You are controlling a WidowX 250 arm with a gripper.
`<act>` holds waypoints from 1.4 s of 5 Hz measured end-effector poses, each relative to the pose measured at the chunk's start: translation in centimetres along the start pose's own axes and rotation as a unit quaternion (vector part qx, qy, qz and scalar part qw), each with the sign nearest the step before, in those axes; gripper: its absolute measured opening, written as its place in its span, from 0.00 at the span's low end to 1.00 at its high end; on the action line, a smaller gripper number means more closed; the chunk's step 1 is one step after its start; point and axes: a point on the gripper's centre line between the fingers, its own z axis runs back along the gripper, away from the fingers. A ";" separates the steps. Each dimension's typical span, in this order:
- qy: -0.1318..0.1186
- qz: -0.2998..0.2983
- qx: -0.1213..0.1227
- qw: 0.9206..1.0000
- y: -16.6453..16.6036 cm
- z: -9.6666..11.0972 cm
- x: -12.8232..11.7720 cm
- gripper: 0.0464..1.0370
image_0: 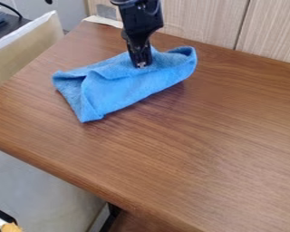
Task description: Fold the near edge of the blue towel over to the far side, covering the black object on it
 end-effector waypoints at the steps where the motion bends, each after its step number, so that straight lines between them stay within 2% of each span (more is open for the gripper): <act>1: 0.013 0.035 0.007 0.999 1.7 -0.9 -1.0 0.01; 2: 0.027 0.071 0.012 0.997 3.4 -1.7 -2.1 0.01; 4: 0.053 0.120 0.004 0.991 4.4 -3.7 -4.1 0.03; 5: 0.066 0.128 0.000 0.990 4.3 -3.8 -4.7 0.18; 6: 0.067 0.129 -0.001 0.989 4.3 -3.8 -4.8 0.44; 7: 0.069 0.128 -0.004 0.989 4.2 -3.8 -4.8 0.74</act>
